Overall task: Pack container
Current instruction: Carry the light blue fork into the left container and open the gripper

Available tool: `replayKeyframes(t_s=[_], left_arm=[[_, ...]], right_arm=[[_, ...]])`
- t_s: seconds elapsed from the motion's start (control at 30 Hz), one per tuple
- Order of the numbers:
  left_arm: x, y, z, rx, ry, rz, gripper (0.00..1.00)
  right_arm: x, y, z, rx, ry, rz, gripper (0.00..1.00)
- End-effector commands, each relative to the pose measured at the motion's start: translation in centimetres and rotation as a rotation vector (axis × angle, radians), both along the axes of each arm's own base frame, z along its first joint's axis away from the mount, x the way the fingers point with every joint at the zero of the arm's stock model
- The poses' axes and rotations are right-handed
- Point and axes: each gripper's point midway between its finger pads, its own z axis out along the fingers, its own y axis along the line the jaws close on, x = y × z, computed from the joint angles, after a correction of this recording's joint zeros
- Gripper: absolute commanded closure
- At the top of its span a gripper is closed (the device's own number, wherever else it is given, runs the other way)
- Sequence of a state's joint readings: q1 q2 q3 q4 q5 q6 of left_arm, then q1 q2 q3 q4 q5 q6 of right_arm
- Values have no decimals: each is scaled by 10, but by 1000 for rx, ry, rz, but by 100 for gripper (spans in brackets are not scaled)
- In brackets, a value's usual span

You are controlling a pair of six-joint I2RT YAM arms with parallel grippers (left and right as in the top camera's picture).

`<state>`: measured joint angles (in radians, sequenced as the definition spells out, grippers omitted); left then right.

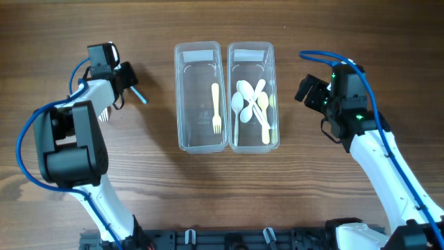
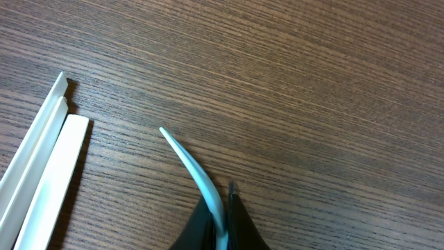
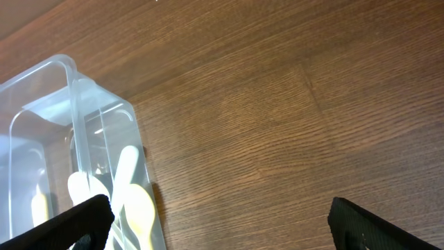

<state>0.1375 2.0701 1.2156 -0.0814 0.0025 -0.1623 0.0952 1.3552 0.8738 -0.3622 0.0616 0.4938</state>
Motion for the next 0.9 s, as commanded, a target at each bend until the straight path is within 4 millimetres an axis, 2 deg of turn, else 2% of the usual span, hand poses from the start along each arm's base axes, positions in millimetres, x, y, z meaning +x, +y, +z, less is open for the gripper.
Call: replayKeyframes(t_s=[0.0,0.13,0.23,0.33,0.43,0.53,0.63,0.67,0.77,0.87], left_arm=[[-17,-4,-34,-12,93,-4,96],[-20,-4,-32,-13,100,-4,96],[-18,-4,-16,-13,79,-1,96],[-14,-3,22,-18,17,17,96],[-12,-10,75,-61,-80,18,96],[-18,-30,129,-149,-170,-34,96],[-35,-52,173,-200,-221,-104,96],[-40,-59,181,-213,-227,-122,96],[-66,-99,208,-305,-223,-242,96],[-85,-130,214,-335,-190,-316,96]], right_arm=[[1,-3,-1,-12,0,-17,0],[1,-3,-1,-12,0,-17,0],[1,-3,-1,-12,0,-17,0],[1,-3,-1,-12,0,-17,0],[1,-3,-1,-12,0,-17,0],[1,-3,-1,-12,0,-17,0],[1,-3,-1,-12,0,-17,0],[1,-3,-1,-12,0,-17,0],[1,-3,-1,-12,0,-17,0],[1,-3,-1,-12,0,-17,0]])
